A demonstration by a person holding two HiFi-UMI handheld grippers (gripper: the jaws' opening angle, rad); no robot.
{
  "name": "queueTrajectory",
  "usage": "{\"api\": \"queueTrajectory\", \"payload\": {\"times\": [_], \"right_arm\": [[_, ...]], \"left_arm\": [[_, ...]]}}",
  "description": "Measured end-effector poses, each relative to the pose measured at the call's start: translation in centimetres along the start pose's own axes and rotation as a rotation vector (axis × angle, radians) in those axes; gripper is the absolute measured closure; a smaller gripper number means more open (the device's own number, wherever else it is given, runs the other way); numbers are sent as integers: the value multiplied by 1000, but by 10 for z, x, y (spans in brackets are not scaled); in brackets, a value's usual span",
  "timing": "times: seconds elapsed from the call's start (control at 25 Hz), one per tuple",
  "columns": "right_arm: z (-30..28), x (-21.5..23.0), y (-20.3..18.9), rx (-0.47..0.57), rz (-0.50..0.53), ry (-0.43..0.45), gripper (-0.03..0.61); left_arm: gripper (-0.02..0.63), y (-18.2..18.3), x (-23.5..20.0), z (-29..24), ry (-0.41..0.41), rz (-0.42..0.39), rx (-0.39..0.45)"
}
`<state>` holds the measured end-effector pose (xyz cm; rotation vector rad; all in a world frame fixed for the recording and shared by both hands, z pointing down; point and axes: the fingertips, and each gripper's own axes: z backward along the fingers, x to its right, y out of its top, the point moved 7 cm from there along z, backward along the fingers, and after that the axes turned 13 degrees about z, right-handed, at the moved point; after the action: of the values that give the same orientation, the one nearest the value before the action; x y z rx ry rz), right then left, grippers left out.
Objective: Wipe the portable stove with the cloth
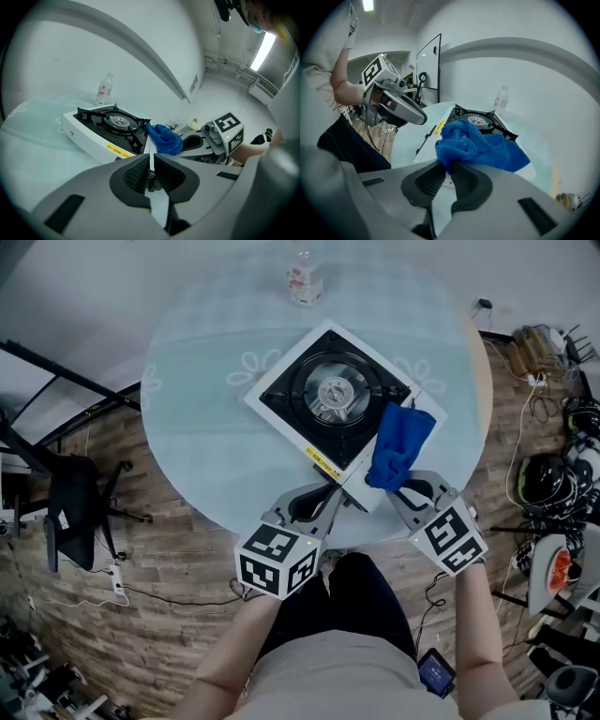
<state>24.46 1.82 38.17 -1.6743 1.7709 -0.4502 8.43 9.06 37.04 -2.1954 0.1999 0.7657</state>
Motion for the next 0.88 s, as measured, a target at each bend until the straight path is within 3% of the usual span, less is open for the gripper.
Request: {"api": "queueTrajectory", "payload": {"times": [0.44, 0.88], "right_arm": [[-3, -27, 14, -33, -181, -69, 529], [-3, -49, 28, -74, -296, -105, 529]], "left_arm": [[571, 7, -28, 10, -95, -35, -138], [571, 12, -41, 3, -194, -90, -249]]}}
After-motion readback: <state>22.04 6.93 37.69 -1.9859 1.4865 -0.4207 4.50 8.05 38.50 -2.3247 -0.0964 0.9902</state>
